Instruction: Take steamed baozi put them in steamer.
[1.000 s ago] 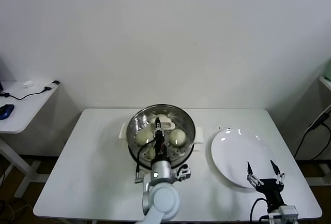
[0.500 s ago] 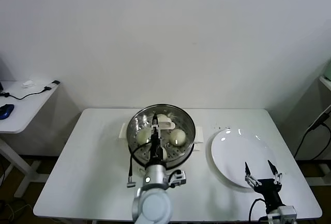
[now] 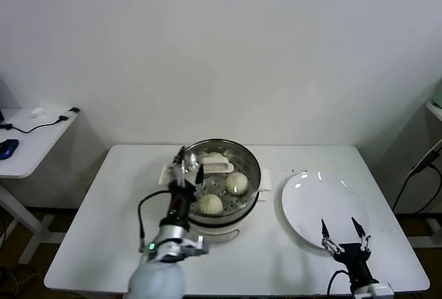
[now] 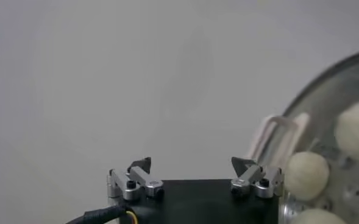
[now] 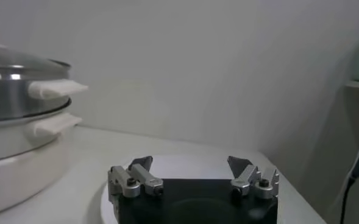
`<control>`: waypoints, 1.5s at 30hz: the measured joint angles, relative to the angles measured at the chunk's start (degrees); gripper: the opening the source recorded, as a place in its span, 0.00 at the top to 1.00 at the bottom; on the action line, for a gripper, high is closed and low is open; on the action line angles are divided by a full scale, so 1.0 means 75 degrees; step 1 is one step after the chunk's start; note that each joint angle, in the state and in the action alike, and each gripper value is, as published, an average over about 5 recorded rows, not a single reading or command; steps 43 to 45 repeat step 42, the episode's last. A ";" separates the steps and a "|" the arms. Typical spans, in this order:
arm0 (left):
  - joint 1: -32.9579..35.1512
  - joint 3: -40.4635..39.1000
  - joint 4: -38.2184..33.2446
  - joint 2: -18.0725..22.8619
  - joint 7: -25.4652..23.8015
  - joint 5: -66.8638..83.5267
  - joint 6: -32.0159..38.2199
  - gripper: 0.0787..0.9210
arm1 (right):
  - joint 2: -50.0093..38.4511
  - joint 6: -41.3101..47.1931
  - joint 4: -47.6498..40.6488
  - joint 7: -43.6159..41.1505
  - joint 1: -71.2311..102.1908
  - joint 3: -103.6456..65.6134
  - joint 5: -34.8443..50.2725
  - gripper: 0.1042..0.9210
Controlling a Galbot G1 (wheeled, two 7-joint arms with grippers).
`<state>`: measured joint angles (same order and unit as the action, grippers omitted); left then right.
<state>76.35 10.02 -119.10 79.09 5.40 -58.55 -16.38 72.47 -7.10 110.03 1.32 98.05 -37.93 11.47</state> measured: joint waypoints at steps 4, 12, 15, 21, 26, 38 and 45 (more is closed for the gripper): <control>0.0469 0.1293 0.0142 -0.0297 0.0233 0.2060 0.1040 0.12 | -0.0083 -0.0370 -0.0024 -0.0014 0.0065 0.0057 0.0255 0.12; 0.1263 0.3116 0.1163 -0.0861 -0.0109 0.6039 0.2505 0.12 | -0.0261 -0.0834 -0.0084 -0.0005 0.0089 0.0177 0.0727 0.12; 0.1474 0.3444 0.1514 -0.0931 -0.0301 0.7205 0.2873 0.12 | -0.0321 -0.0956 -0.0140 -0.0005 0.0085 0.0208 0.0842 0.12; 0.1797 0.3790 0.1963 -0.0958 -0.0570 0.8678 0.3471 0.12 | -0.0425 -0.1078 -0.0286 -0.0010 0.0058 0.0224 0.1016 0.12; 0.2002 0.3893 0.2089 -0.0924 -0.0685 0.9357 0.3787 0.12 | -0.0515 -0.1119 -0.0413 -0.0006 0.0032 0.0265 0.1137 0.12; 0.2357 0.3926 0.2099 -0.0757 -0.0787 0.9931 0.4256 0.12 | -0.0557 -0.1211 -0.0586 0.0000 0.0075 0.0298 0.1230 0.12; 0.2424 0.3927 0.2081 -0.0731 -0.0798 0.9967 0.4334 0.12 | -0.0558 -0.1239 -0.0605 0.0000 0.0104 0.0305 0.1231 0.12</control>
